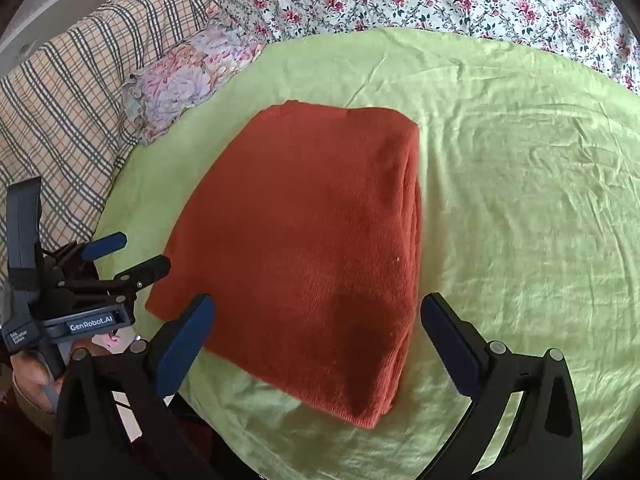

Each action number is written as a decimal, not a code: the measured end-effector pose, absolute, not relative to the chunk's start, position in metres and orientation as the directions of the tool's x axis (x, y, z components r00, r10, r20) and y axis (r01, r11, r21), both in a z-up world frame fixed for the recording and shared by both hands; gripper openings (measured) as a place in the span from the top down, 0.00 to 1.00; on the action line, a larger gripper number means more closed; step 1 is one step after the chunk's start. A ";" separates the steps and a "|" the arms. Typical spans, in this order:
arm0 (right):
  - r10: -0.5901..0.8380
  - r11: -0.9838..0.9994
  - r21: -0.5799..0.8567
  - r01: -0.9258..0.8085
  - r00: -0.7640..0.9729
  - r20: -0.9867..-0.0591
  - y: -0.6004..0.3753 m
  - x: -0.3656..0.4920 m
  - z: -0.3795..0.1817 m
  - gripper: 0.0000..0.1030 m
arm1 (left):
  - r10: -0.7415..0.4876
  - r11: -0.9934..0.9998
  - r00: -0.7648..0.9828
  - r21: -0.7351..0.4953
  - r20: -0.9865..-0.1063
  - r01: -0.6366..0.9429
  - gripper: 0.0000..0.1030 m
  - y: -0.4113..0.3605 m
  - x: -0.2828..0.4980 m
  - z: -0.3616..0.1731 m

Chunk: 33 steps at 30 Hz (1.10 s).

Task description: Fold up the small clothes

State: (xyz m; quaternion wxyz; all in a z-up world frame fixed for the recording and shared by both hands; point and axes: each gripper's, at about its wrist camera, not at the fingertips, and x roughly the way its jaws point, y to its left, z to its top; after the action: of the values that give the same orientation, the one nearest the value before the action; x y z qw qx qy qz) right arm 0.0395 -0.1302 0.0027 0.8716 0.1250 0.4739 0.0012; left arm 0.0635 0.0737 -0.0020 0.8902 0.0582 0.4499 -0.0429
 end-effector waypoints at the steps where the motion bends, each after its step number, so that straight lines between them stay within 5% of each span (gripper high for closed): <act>1: 0.122 0.968 0.222 0.118 0.551 -0.825 -0.131 0.041 0.003 0.01 | -0.025 0.990 0.592 0.064 -0.805 0.129 0.10 0.073 0.064 -0.002; 26: 0.149 0.923 0.321 0.211 0.573 -0.806 -0.161 0.099 -0.019 0.01 | -0.058 0.994 0.585 0.006 -0.809 0.107 0.06 0.070 0.112 -0.002; 33: 0.141 0.891 0.346 0.293 0.547 -0.825 -0.180 0.113 -0.040 0.24 | -0.063 0.996 0.577 -0.012 -0.815 0.091 0.06 0.073 0.116 -0.003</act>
State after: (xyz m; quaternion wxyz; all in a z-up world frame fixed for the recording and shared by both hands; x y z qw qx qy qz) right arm 0.1125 -0.1800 -0.0398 0.8493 0.2287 0.4736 -0.0447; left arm 0.1159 0.0732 -0.0033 0.8878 0.0154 0.4580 -0.0433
